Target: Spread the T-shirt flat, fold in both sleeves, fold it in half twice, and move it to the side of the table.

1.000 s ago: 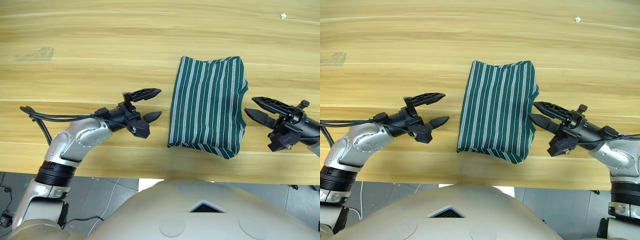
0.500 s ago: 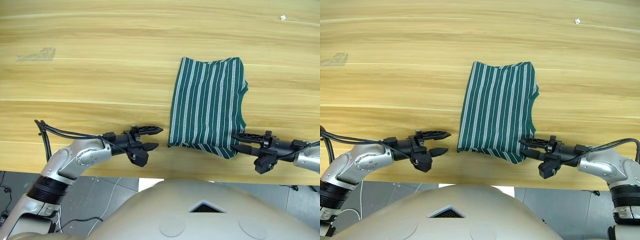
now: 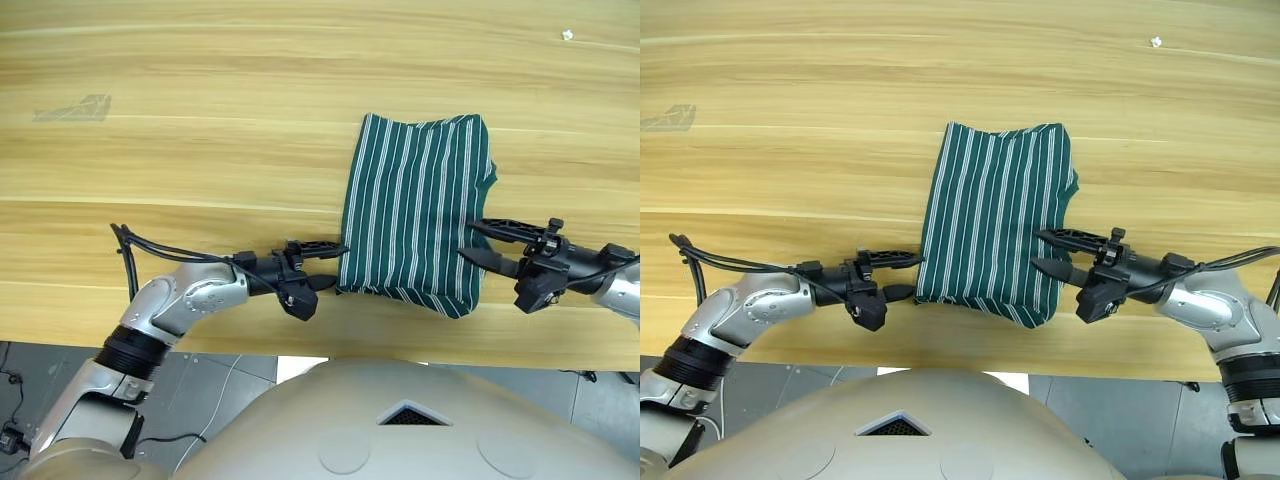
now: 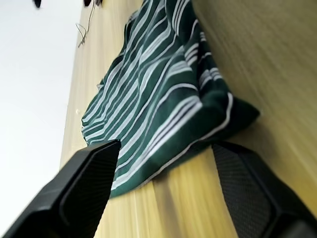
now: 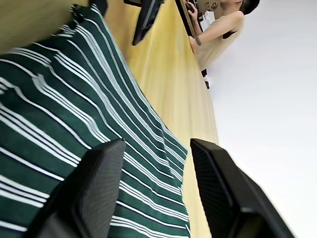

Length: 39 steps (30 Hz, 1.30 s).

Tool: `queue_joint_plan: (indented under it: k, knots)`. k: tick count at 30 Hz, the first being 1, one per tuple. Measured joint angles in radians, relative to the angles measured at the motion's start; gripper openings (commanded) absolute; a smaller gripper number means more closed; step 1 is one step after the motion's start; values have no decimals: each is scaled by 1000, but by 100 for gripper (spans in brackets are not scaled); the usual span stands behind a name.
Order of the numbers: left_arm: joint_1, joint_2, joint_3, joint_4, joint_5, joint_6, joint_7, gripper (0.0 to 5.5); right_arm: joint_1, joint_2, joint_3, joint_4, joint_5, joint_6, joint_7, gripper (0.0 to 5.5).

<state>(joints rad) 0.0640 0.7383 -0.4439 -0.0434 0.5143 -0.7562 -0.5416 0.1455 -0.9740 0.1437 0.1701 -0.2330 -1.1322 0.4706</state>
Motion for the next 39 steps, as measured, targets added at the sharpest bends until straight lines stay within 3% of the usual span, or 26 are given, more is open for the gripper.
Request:
queue_joint_plan:
  k: [10,20,32,39]
  knots:
    - [42,18,-27,-33,-3,-30,3,346,-21,-99,48,187,-43,23,121,243]
    - [36,26,-28,-18,46,-64,55,346,128,-162,85,9,16,177,218,243]
    - [-20,6,-43,54,113,-76,156,346,43,-53,100,-1,-64,199,162,243]
    - [-15,6,-54,48,111,-73,158,346,46,-51,129,-3,-22,202,179,243]
